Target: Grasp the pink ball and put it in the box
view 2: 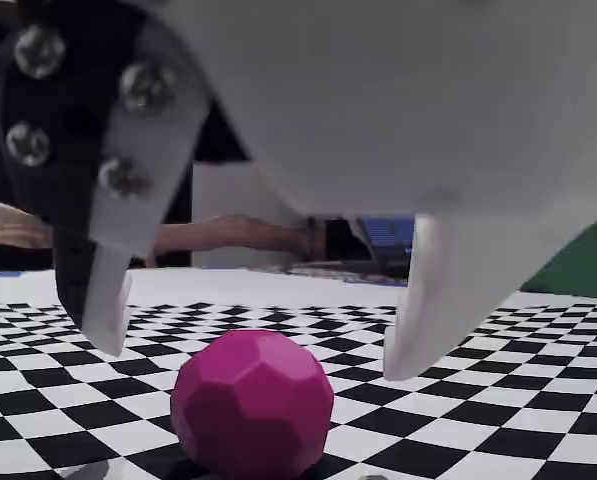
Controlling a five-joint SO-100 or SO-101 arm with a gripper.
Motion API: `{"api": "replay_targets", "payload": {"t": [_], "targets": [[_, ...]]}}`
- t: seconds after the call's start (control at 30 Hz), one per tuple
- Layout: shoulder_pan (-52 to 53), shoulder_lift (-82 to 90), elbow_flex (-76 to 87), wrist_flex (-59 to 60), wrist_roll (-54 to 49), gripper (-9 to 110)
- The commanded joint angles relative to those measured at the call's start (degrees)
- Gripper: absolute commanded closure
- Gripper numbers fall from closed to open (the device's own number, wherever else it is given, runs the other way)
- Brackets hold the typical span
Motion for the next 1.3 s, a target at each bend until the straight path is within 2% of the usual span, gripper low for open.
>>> {"api": "replay_targets", "payload": {"t": [0.0,1.27], "targets": [[0.09,-0.79,0.26,-1.32,0.26,71],[0.88,-8.96,-5.63,-3.08,0.09,71]]}}
